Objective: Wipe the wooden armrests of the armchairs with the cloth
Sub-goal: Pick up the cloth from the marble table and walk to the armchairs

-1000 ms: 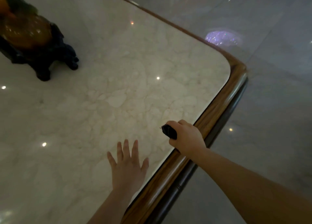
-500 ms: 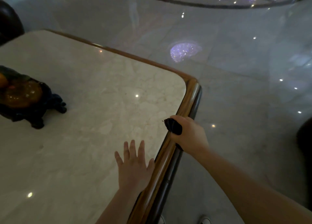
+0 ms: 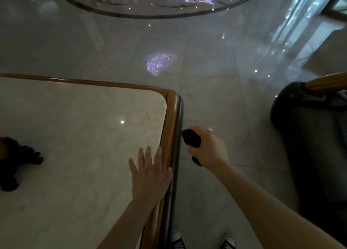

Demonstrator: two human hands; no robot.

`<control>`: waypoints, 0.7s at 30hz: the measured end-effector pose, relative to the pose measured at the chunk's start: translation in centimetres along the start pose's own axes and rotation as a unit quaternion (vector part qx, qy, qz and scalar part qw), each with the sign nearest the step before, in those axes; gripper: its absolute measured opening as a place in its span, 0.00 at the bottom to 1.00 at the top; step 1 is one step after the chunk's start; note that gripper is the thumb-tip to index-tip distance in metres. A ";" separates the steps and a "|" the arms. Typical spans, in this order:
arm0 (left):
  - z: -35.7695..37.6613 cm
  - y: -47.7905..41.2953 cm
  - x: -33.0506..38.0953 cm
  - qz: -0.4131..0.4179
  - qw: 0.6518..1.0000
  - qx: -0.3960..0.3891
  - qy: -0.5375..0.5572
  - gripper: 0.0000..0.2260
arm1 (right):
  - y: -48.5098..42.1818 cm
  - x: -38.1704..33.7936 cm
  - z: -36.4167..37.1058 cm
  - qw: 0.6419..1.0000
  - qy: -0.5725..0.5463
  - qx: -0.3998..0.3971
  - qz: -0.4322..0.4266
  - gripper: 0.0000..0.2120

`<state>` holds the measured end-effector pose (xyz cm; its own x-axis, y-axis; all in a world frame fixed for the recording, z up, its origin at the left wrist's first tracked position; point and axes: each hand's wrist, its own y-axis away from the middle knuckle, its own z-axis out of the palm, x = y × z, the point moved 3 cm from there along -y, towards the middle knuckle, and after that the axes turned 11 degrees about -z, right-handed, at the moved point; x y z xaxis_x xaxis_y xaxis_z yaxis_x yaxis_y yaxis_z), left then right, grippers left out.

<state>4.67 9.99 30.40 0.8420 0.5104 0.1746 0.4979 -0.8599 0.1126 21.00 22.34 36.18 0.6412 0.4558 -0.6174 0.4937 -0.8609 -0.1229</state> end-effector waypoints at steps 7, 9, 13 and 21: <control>-1.0 1.8 5.3 0.087 0.996 0.006 -0.021 0.33 | 5.1 3.9 -5.1 0.995 -0.010 0.054 0.081 0.25; -1.1 2.4 7.1 0.108 0.994 0.003 -0.026 0.33 | 6.6 5.1 -6.6 0.992 -0.012 0.074 0.097 0.26; -1.1 3.3 11.3 0.142 0.990 -0.006 -0.018 0.34 | 9.5 7.6 -9.7 0.987 -0.013 0.097 0.131 0.25; -1.1 7.1 22.0 0.214 0.977 0.004 -0.022 0.32 | 15.7 13.2 -16.7 0.974 -0.006 0.152 0.170 0.25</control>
<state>26.45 15.14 36.14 0.9813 0.1035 0.1621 0.0999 -0.9945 0.0305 47.02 18.65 39.13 0.7295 0.1319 -0.6712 0.0568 -0.9895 -0.1327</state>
